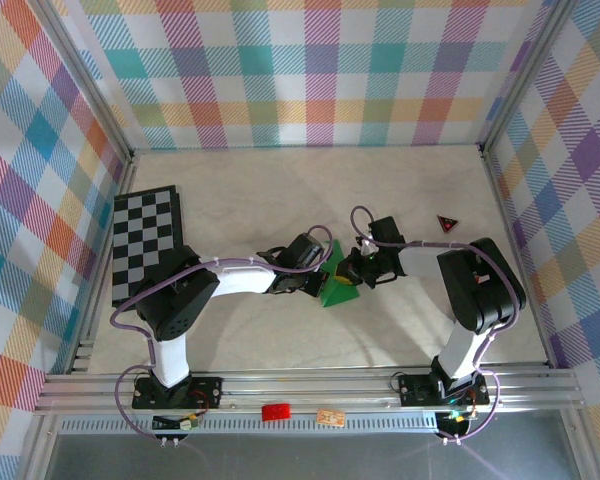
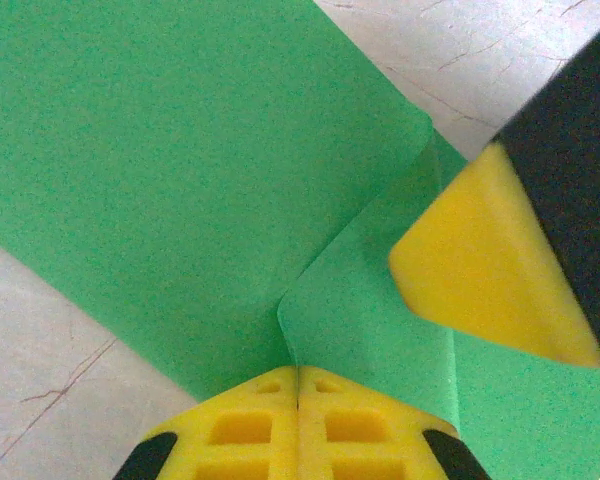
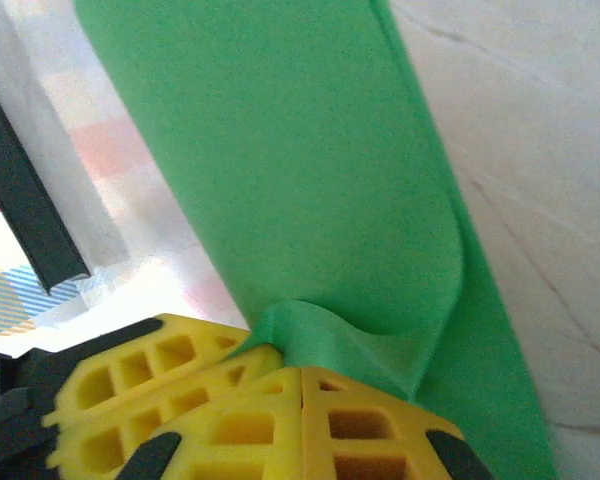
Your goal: Fold a paper plane with a square sheet of paper (pick it up from the middle)
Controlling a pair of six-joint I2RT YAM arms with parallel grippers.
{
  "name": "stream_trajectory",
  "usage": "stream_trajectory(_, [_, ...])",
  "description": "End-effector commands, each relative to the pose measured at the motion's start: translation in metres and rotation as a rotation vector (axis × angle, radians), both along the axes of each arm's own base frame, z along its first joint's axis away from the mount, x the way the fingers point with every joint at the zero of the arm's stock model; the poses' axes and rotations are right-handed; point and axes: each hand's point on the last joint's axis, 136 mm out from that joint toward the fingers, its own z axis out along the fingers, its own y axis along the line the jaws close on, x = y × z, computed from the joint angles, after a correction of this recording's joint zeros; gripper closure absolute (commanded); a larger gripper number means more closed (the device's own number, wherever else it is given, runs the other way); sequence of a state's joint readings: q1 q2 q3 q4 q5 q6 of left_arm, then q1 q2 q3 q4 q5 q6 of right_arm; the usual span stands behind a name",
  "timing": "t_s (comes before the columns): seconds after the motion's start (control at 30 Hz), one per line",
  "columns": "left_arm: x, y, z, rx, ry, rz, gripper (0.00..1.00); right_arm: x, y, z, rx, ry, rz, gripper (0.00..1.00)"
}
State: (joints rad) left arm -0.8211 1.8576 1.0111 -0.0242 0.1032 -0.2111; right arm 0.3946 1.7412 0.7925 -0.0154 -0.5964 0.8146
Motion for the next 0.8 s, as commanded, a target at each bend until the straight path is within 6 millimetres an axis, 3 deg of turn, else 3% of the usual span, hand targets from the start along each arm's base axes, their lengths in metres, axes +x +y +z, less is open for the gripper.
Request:
stream_trajectory(0.0, [-0.012, 0.019, -0.029, 0.1, 0.077, -0.008, 1.0, 0.002, 0.005, 0.007, 0.011, -0.025, 0.021, 0.95])
stream_trajectory(0.2, [-0.013, 0.021, -0.03, 0.106, 0.079, -0.008, 1.0, -0.012, -0.017, -0.033, -0.132, 0.062, -0.013, 0.97])
stream_trajectory(0.27, [-0.014, 0.021, -0.031, 0.11, 0.082, -0.011, 1.0, -0.016, -0.02, -0.037, -0.152, 0.083, -0.015, 0.97])
stream_trajectory(0.37, [-0.014, 0.022, -0.032, 0.115, 0.085, -0.012, 1.0, -0.015, -0.019, -0.03, -0.15, 0.077, -0.011, 0.97])
stream_trajectory(0.6, [-0.014, 0.022, -0.032, 0.121, 0.085, -0.016, 1.0, 0.011, -0.01, 0.01, -0.054, -0.021, -0.004, 0.95])
stream_trajectory(0.77, [-0.014, 0.022, -0.032, 0.122, 0.085, -0.016, 1.0, 0.015, -0.018, -0.002, -0.061, -0.002, -0.029, 0.95])
